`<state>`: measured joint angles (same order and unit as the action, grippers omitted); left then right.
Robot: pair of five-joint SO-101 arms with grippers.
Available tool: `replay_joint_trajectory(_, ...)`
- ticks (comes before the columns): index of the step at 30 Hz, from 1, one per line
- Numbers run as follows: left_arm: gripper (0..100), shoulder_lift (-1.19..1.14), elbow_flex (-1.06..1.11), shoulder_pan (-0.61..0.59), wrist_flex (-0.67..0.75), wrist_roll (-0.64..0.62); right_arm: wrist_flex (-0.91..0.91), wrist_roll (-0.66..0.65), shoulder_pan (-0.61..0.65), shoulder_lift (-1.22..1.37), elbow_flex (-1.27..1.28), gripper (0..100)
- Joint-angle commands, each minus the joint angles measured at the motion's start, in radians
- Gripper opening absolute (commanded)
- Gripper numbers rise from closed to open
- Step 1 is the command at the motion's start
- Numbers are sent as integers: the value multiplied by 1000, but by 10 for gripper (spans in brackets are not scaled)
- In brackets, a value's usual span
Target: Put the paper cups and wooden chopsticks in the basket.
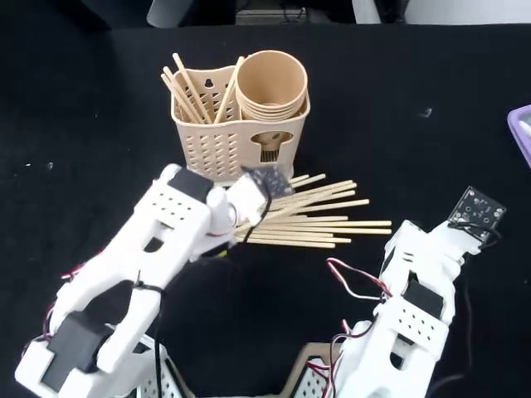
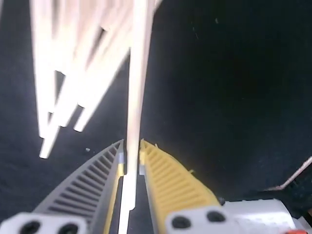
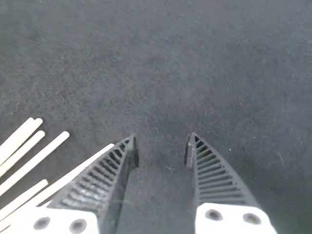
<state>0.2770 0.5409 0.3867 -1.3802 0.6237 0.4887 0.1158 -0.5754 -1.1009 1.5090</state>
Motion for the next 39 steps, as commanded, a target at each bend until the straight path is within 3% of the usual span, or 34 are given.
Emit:
replay_joint_trajectory(1,30,66,93,12,37,9,-28,6,18,-27,-4,162)
replay_joint_trajectory(11,30,440,335,2,34,-21,-28,6,18,-27,-4,161)
replay_joint_trajectory(16,30,684,455,13,34,-60,-28,-2,18,-28,-7,10)
replay_joint_trajectory(19,30,798,473,4,20,-60,-28,-48,18,-28,-4,21)
replay_joint_trajectory(27,30,951,360,1,-132,-60,-28,-49,18,-28,-4,25)
replay_joint_trajectory(39,29,976,162,2,-129,-61,-28,-49,18,-28,-2,25)
